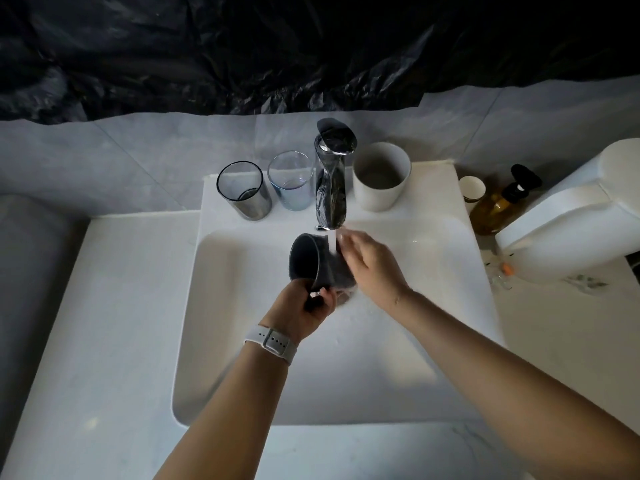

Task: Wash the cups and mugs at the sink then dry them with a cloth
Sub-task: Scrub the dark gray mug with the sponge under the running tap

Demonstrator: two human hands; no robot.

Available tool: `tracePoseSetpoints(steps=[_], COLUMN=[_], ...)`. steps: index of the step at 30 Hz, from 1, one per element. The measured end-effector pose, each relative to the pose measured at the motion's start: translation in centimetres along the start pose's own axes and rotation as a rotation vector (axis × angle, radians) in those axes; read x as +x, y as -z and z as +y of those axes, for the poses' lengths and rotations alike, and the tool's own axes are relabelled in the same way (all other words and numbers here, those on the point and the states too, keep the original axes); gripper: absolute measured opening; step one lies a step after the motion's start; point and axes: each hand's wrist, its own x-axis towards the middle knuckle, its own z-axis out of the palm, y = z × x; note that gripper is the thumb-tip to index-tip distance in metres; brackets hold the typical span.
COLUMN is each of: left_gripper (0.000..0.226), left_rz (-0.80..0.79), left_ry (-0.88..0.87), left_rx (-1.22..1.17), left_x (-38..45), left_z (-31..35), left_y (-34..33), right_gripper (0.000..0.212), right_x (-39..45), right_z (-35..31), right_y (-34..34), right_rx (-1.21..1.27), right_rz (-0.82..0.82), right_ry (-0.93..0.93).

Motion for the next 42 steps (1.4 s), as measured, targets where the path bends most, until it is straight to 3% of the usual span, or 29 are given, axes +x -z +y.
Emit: tracePoseSetpoints(steps=[4, 6, 10, 12, 15, 18, 23, 26, 28, 31, 33, 35, 38, 42], left_gripper=[0.026, 0.023, 0.024, 0.024, 0.023, 0.025, 0.05, 0.057, 0.067, 0.062, 0.048, 0.032, 0.029, 0.028], left_rz=[0.092, 0.124, 0.173, 0.206, 0.233, 0.291, 0.322, 0.233, 0.072, -0.158, -0.151, -0.102, -0.041, -0.117], left_ry=[-0.141, -0.168, -0.26, -0.373, -0.485, -0.578, -0.899, -1.001, -0.933, -0.559, -0.314, -0.143, -0.089, -0.094], left_rx=[0.145, 0.193, 0.254, 0.328, 0.441, 0.495, 0.861, 1.038, 0.98, 0.501, 0.186, 0.083, 0.035, 0.006], left_x=[-0.3, -0.4, -0.6, -0.7, -1.0, -0.1, -0.3, -0.3, -0.3, -1.6, -2.4, -2.0, -0.2, 0.3], left_z=[-0.9, -1.7, -1.6, -1.3, -1.7, -2.3, -2.1, -1.8, -1.4, -1.4, -1.0, -0.4, -0.4, 0.1], left_y=[0.2, 0.0, -0.3, 0.0, 0.1, 0.2, 0.2, 0.3, 1.0, 2.4, 3.1, 3.2, 2.7, 1.9], right_gripper=[0.045, 0.045, 0.036, 0.034, 0.034, 0.038, 0.018, 0.025, 0.022, 0.013, 0.01, 0.009, 0.01, 0.01], right_x=[-3.6, -2.8, -0.3, -1.0, -3.2, -3.8, -3.7, -3.1, -3.2, -4.4, -5.3, -6.0, -6.7, -6.7], right_z=[0.1, -1.1, -2.0, -1.0, -0.9, -1.6, -1.9, -1.0, -0.5, 0.4, 1.2, 1.6, 1.3, 0.8], right_y=[-1.8, -2.1, -0.7, -0.3, -1.6, -2.3, -0.7, -0.4, -0.9, -1.6, -2.0, -2.0, -1.6, 0.4], right_rx=[-0.04, 0.001, 0.149, 0.21, 0.29, 0.334, 0.282, 0.203, 0.236, 0.272, 0.311, 0.368, 0.446, 0.568], right_rz=[0.053, 0.003, -0.137, -0.097, 0.053, 0.103, -0.023, -0.046, 0.006, 0.173, 0.235, 0.223, 0.12, 0.014], right_ry=[0.213, 0.227, -0.03, -0.166, -0.242, -0.317, -0.396, -0.495, -0.55, -0.516, -0.49, -0.479, -0.454, -0.489])
